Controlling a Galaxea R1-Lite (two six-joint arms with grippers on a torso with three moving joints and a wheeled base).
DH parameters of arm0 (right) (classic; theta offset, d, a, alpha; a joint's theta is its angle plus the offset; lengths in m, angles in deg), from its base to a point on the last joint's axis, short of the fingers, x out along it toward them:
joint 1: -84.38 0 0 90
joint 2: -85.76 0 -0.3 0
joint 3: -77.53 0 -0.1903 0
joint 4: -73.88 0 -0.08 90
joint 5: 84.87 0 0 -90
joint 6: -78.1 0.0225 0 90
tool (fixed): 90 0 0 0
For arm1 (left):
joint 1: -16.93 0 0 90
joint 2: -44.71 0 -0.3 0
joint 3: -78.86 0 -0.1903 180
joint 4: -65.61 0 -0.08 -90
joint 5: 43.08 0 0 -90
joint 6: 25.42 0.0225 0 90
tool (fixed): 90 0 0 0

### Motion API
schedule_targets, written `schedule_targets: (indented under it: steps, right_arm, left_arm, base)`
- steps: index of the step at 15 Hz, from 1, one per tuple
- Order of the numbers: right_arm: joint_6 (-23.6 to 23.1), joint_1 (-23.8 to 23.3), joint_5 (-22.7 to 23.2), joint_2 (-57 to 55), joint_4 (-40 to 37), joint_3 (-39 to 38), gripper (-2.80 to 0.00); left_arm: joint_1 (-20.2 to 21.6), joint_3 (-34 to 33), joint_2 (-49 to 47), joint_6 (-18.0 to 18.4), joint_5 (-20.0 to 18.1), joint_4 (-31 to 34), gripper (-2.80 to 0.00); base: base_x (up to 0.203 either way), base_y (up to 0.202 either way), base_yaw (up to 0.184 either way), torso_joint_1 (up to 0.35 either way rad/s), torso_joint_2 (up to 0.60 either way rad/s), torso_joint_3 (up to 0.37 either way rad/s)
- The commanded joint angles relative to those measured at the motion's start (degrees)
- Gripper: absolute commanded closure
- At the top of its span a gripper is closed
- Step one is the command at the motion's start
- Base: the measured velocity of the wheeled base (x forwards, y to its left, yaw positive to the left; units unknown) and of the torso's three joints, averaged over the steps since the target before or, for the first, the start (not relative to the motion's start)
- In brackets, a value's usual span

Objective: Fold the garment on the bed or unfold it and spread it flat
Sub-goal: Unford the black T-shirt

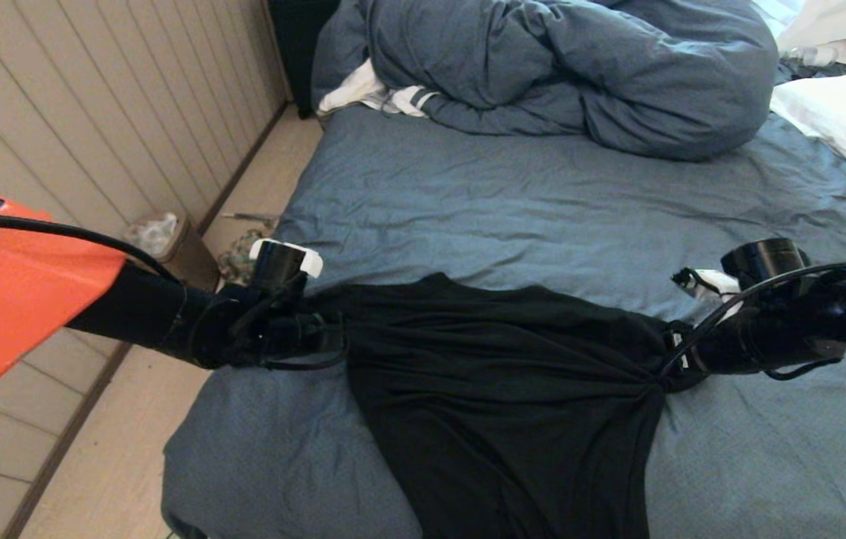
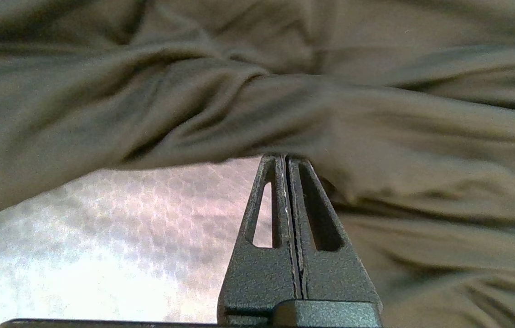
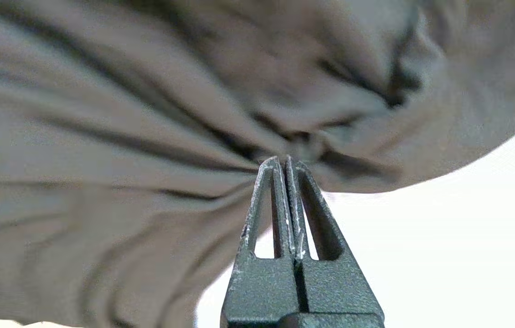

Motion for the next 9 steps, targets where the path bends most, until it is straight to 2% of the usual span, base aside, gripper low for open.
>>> schedule_targets:
  steps: [1,3,5,9]
  right_arm:
    - [0.3,1.5,0.2,3.4,0.0,0.3,0.00]
    - [1.8,3.4,1.0,3.7,0.1,0.6,0.00]
    - [4.3,5.3,4.2,3.3,0.1,0.6,0.00]
    - [6.1,6.6,9.0,0.0,0.3,-1.4,0.00]
  left_arm:
    - [-0.4,0.0,2.9,-0.2,-0.2,0.9,0.00]
    - [-0.4,-0.6,3.9,-0.2,-1.1,1.9,0.00]
    - [-1.5,-1.7,4.6,-0.1,-2.0,3.8,0.00]
    - [-10.9,-2.0,5.6,-0.6,-2.4,8.6,0.00]
  base:
    - [0.000,0.000,0.000,0.000,0.00,0.000]
    - [0.000,0.000,0.000,0.000,0.00,0.000]
    - [0.000,0.000,0.000,0.000,0.00,0.000]
    - [0.000,0.000,0.000,0.000,0.00,0.000]
